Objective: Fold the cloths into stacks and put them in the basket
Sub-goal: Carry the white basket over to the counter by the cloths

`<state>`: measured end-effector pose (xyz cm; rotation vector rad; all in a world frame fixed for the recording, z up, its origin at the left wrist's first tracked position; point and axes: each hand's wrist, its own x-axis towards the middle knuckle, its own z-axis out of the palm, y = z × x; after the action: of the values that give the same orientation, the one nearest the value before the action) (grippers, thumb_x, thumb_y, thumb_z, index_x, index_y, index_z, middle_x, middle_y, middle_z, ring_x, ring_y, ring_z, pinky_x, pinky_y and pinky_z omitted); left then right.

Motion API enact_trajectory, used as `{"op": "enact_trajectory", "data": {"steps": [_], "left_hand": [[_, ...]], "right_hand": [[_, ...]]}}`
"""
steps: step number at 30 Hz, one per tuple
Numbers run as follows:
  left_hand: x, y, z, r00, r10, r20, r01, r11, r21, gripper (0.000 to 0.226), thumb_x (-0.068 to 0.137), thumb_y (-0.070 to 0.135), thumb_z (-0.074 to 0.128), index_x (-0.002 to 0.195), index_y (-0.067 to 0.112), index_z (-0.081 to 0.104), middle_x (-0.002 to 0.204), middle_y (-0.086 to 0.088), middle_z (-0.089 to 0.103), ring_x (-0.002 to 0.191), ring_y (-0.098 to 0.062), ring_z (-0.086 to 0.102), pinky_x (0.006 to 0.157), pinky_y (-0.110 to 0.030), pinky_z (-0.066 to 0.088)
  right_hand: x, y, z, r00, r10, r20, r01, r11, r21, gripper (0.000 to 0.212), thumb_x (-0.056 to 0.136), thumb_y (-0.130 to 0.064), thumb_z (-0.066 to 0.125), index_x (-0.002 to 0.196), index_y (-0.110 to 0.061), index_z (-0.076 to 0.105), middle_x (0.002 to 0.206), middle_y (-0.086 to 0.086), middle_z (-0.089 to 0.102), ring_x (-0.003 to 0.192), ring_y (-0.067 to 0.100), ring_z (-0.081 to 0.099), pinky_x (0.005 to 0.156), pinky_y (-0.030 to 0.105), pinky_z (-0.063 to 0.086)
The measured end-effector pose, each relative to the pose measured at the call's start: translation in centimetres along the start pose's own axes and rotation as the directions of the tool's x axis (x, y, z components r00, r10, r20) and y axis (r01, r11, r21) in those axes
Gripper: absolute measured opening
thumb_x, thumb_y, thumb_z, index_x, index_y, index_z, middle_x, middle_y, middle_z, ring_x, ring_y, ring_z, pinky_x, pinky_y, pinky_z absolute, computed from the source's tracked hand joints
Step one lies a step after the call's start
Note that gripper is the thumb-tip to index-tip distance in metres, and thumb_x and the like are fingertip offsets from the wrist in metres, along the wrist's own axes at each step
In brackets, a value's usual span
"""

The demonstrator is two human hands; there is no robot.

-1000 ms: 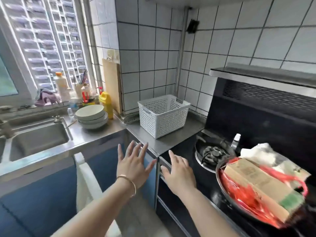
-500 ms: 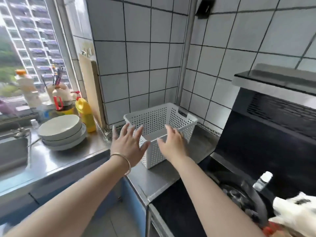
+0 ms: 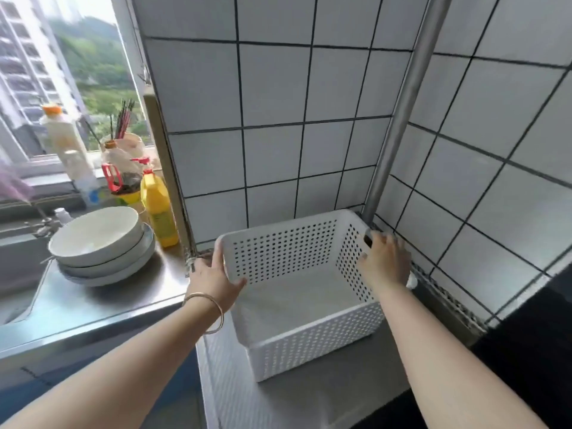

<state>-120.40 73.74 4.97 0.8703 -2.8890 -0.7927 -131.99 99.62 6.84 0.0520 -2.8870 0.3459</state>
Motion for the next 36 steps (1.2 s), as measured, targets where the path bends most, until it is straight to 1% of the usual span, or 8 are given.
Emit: {"op": "enact_trajectory", "data": {"steps": [6, 11, 15, 19, 23, 27, 32, 36], "left_hand": [[2.0, 0.1, 2.6, 0.975, -0.217, 0.04, 0.219, 0.931, -0.293, 0.036, 0.083, 0.022, 0.057, 0.119, 0.016, 0.051, 0.096, -0.014, 0.07, 0.087, -0.032, 0.067, 0.079, -0.036, 0.054], [1.8, 0.7, 3.8, 0.953, -0.286, 0.097, 0.273, 0.679, -0.682, 0.017, 0.092, 0.006, 0.043, 0.105, 0.015, 0.05, 0.054, -0.008, 0.049, 0.042, -0.019, 0.045, 0.037, -0.021, 0.039], [2.0, 0.5, 4.1, 0.965, -0.259, 0.053, 0.23, 0.726, -0.649, 0.02, 0.094, 0.014, 0.041, 0.111, 0.015, 0.051, 0.064, -0.007, 0.057, 0.049, -0.021, 0.052, 0.043, -0.024, 0.044], [1.3, -1.1, 3.0, 0.95, -0.308, 0.05, 0.276, 0.755, -0.595, 0.036, 0.094, 0.02, 0.039, 0.13, 0.018, 0.046, 0.121, -0.011, 0.061, 0.105, -0.033, 0.059, 0.09, -0.037, 0.047], [0.0, -3.3, -1.0, 0.946, -0.325, -0.01, 0.239, 0.715, -0.657, 0.022, 0.093, 0.021, 0.041, 0.11, 0.023, 0.055, 0.104, -0.013, 0.066, 0.084, -0.03, 0.058, 0.084, -0.041, 0.05], [-1.4, -6.4, -6.3, 0.95, -0.304, -0.074, 0.192, 0.752, -0.631, 0.029, 0.093, 0.018, 0.041, 0.118, 0.02, 0.055, 0.109, -0.017, 0.065, 0.102, -0.039, 0.06, 0.084, -0.041, 0.049], [-7.0, -10.9, -16.2, 0.925, -0.291, -0.243, 0.067, 0.755, -0.652, 0.025, 0.093, 0.008, 0.04, 0.112, 0.01, 0.055, 0.067, -0.009, 0.054, 0.058, -0.023, 0.046, 0.06, -0.029, 0.039], [-14.4, -17.1, -23.9, 0.868, -0.361, -0.341, 0.022, 0.713, -0.701, 0.032, 0.095, 0.011, 0.04, 0.124, 0.016, 0.052, 0.061, -0.001, 0.046, 0.05, -0.015, 0.038, 0.043, -0.02, 0.036]], "right_hand": [[5.0, 2.0, 2.9, 0.99, 0.094, 0.106, -0.097, 0.995, 0.023, 0.037, 0.086, -0.02, 0.055, 0.121, -0.009, 0.057, 0.119, 0.015, 0.06, 0.114, 0.034, 0.046, 0.087, 0.039, 0.044], [6.5, 1.8, 4.4, 0.987, 0.16, 0.0, -0.16, 0.987, 0.033, 0.04, 0.08, -0.012, 0.062, 0.118, -0.001, 0.055, 0.123, 0.024, 0.05, 0.112, 0.039, 0.043, 0.087, 0.045, 0.044], [7.0, 1.6, 4.7, 0.959, 0.269, 0.093, -0.278, 0.956, 0.092, 0.036, 0.082, -0.009, 0.059, 0.115, 0.004, 0.055, 0.119, 0.026, 0.051, 0.107, 0.042, 0.05, 0.083, 0.046, 0.049], [6.0, 0.9, 4.4, 0.906, 0.315, 0.282, -0.357, 0.927, 0.113, 0.027, 0.091, -0.018, 0.049, 0.105, 0.003, 0.059, 0.092, 0.02, 0.061, 0.078, 0.032, 0.059, 0.055, 0.027, 0.043], [4.0, -1.4, 2.5, 0.904, 0.246, 0.35, -0.303, 0.946, 0.118, 0.032, 0.096, -0.019, 0.038, 0.112, 0.001, 0.057, 0.094, 0.018, 0.059, 0.066, 0.025, 0.051, 0.045, 0.023, 0.03], [1.9, -5.7, -1.1, 0.921, 0.178, 0.348, -0.238, 0.961, 0.138, 0.034, 0.095, -0.014, 0.039, 0.125, -0.001, 0.049, 0.112, 0.021, 0.058, 0.071, 0.025, 0.051, 0.044, 0.022, 0.03], [-2.9, -13.1, -6.8, 0.961, 0.0, 0.276, -0.076, 0.961, 0.267, 0.027, 0.097, -0.019, 0.039, 0.105, 0.001, 0.054, 0.074, 0.013, 0.051, 0.058, 0.021, 0.048, 0.045, 0.022, 0.03], [-9.3, -20.9, -11.9, 0.961, -0.162, 0.224, 0.082, 0.941, 0.329, 0.036, 0.098, -0.027, 0.035, 0.104, 0.002, 0.055, 0.097, 0.024, 0.062, 0.079, 0.031, 0.057, 0.06, 0.029, 0.04]]}}
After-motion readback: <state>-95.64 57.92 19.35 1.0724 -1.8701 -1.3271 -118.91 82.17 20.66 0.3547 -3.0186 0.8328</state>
